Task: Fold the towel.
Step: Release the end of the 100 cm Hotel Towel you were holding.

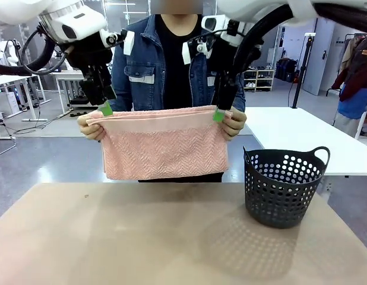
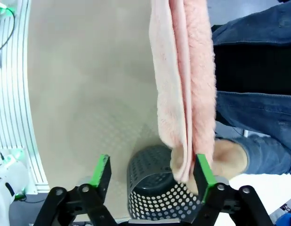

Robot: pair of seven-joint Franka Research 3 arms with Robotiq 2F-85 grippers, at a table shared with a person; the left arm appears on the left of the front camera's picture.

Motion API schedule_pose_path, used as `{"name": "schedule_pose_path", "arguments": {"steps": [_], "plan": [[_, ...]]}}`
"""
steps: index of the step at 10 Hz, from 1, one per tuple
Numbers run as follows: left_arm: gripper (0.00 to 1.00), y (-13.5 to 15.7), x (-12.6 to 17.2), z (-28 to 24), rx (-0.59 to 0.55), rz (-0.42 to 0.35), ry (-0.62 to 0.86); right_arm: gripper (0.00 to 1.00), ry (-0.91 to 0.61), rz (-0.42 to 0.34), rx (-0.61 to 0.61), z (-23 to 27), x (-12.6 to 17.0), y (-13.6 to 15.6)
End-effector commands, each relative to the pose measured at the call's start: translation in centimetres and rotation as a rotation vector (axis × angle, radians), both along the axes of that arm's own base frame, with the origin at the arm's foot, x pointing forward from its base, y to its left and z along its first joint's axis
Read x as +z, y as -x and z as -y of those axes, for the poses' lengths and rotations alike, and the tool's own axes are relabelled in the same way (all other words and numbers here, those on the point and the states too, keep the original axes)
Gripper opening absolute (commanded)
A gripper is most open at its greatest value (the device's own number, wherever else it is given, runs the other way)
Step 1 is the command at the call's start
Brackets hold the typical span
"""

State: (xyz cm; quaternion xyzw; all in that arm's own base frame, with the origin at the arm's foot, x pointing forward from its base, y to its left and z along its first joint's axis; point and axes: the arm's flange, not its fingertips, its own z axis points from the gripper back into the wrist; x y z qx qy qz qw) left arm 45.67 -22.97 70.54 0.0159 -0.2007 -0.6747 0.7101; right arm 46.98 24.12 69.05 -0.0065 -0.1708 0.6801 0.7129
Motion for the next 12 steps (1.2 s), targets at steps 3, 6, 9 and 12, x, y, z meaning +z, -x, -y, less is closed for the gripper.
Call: {"name": "schedule_pose_path", "arguments": {"steps": [3, 6, 9, 12], "plan": [[1.00, 5.4, 6.3, -10.5, 0.397, 0.013, 0.113, 1.00, -0.222, 0.067, -0.376, 11.9, 6.9, 4.9], [1.00, 9.6, 7.9, -20.5, 0.720, -0.014, 0.146, 1.00, -0.381, 0.135, -0.666, 21.5, 8.3, 8.0], [1.00, 12.1, 7.1, -26.7, 0.942, 0.015, 0.275, 1.00, -0.491, 0.104, -0.889, 28.0, 7.6, 10.5], [1.00, 12.4, 7.4, -27.6, 0.963, 0.037, 0.319, 1.00, -0.535, 0.069, -0.946, 29.6, 7.2, 11.1]]}}
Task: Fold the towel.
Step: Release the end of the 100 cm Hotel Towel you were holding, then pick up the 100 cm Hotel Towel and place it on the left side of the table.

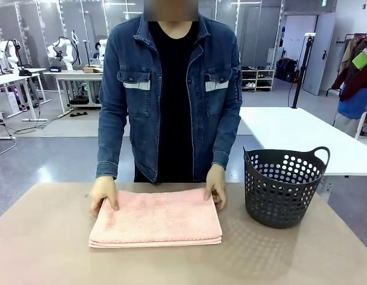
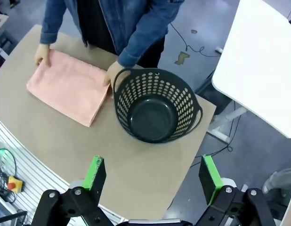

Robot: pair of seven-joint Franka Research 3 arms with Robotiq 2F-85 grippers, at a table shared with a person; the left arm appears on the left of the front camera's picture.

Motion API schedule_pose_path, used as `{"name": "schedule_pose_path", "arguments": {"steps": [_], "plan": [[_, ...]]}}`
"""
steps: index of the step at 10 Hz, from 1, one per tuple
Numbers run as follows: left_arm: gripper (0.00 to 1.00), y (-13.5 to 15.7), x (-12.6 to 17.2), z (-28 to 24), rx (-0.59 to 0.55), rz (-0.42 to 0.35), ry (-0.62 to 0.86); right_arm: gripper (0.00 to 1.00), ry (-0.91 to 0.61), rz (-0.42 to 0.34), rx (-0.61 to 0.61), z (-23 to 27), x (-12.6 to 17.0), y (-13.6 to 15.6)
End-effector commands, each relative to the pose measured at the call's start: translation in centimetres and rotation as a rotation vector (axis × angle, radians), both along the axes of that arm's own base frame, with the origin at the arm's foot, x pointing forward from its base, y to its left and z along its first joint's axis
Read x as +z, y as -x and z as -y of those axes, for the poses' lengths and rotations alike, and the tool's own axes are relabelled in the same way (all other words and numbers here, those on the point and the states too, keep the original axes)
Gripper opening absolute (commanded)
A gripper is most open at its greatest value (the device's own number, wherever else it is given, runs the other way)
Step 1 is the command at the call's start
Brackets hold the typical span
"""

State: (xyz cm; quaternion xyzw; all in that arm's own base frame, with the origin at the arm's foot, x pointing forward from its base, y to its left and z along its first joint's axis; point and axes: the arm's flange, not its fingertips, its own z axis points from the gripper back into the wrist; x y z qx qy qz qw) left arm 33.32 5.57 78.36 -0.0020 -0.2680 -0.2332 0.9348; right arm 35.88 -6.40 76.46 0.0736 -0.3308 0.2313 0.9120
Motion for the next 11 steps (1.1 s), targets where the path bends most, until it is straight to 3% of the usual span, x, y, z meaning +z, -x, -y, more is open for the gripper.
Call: {"name": "schedule_pose_path", "arguments": {"steps": [1, 11], "plan": [[1.00, -0.04, -0.07, -0.16, -0.009, -0.017, -0.004, 1.00, 0.013, 0.004, 0.016, -0.12, 0.17, -0.28], [1.00, -0.04, -0.07, -0.16, -0.009, -0.017, -0.004, 1.00, 0.013, 0.004, 0.016, -0.12, 0.17, -0.28]]}}
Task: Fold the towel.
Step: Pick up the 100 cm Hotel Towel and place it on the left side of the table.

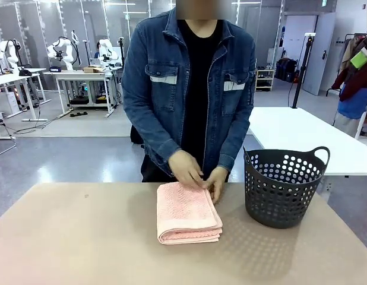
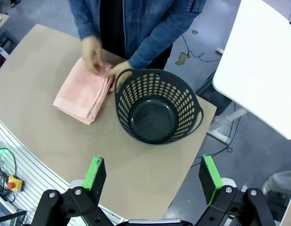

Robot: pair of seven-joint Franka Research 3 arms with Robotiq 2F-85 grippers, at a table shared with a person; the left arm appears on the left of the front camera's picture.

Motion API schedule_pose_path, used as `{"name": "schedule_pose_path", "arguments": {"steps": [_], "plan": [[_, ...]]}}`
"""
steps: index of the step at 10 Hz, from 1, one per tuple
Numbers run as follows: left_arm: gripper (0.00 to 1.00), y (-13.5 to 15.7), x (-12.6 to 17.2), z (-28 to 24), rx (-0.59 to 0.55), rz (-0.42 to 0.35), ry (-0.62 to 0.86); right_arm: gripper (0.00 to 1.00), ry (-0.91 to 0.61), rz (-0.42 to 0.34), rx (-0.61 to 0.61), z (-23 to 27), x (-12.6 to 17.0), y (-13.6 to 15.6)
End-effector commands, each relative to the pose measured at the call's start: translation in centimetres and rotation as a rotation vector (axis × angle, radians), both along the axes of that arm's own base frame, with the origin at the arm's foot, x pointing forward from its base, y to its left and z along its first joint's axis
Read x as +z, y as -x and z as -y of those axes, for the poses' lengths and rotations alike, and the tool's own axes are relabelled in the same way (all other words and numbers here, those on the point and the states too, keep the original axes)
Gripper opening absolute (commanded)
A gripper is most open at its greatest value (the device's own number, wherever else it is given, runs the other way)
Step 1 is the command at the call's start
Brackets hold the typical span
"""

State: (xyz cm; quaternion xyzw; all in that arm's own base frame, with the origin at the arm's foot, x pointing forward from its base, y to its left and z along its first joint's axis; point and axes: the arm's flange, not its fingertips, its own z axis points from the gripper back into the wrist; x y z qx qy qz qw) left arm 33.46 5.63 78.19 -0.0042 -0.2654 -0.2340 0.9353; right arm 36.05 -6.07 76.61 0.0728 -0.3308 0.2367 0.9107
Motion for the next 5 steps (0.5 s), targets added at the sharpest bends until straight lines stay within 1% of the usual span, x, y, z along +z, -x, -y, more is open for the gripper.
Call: {"name": "schedule_pose_path", "arguments": {"steps": [1, 5], "plan": [[1.00, 0.10, 0.10, -0.10, -0.007, -0.011, -0.007, 1.00, 0.008, 0.002, 0.006, 0.22, 0.02, -0.11], [1.00, 0.10, 0.10, -0.10, -0.007, -0.011, -0.007, 1.00, 0.008, 0.002, 0.006, 0.22, 0.02, -0.11]]}}
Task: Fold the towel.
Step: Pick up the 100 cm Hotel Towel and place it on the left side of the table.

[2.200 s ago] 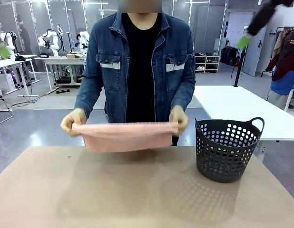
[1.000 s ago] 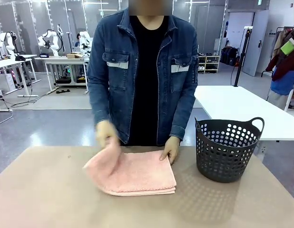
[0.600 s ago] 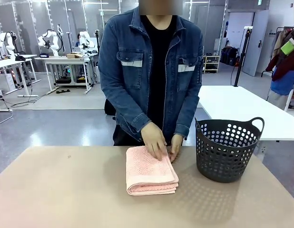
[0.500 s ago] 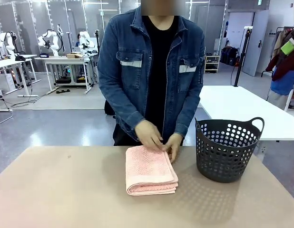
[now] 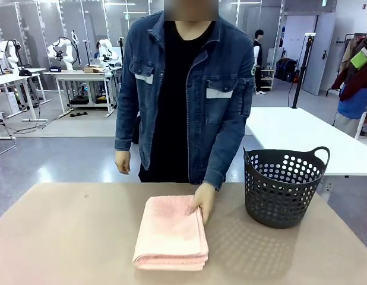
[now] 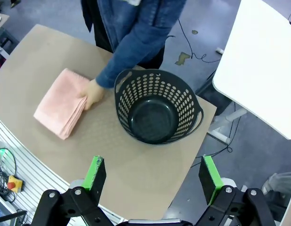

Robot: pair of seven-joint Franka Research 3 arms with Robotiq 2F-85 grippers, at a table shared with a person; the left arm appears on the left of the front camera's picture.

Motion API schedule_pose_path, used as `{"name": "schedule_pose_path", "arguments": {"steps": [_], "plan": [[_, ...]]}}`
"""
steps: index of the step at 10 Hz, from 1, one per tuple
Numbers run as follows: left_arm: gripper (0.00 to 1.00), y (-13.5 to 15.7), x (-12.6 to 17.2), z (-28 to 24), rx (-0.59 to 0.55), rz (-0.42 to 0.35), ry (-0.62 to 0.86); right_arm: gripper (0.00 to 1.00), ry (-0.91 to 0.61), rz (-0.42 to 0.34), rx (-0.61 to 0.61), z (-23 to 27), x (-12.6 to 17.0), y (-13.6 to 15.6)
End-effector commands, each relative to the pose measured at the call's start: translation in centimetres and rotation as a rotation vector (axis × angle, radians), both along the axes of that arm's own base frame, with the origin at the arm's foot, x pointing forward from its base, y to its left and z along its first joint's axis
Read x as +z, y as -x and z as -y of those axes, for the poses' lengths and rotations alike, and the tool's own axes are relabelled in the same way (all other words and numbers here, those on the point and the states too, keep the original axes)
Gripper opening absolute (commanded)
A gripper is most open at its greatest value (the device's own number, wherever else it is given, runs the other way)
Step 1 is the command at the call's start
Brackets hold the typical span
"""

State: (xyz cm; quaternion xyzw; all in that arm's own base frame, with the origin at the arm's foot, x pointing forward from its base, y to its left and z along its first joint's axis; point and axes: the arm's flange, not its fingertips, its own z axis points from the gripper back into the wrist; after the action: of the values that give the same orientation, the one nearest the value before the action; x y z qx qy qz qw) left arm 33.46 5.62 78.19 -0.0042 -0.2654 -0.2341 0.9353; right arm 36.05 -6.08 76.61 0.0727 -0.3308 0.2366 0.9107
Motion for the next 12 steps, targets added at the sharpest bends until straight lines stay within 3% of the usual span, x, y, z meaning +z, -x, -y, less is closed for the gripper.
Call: {"name": "schedule_pose_path", "arguments": {"steps": [1, 12], "plan": [[1.00, 0.10, 0.10, -0.10, -0.007, -0.010, -0.007, 1.00, 0.008, 0.002, 0.006, 0.21, 0.02, -0.11], [1.00, 0.10, 0.10, -0.10, -0.007, -0.010, -0.007, 1.00, 0.008, 0.002, 0.006, 0.21, 0.02, -0.11]]}}
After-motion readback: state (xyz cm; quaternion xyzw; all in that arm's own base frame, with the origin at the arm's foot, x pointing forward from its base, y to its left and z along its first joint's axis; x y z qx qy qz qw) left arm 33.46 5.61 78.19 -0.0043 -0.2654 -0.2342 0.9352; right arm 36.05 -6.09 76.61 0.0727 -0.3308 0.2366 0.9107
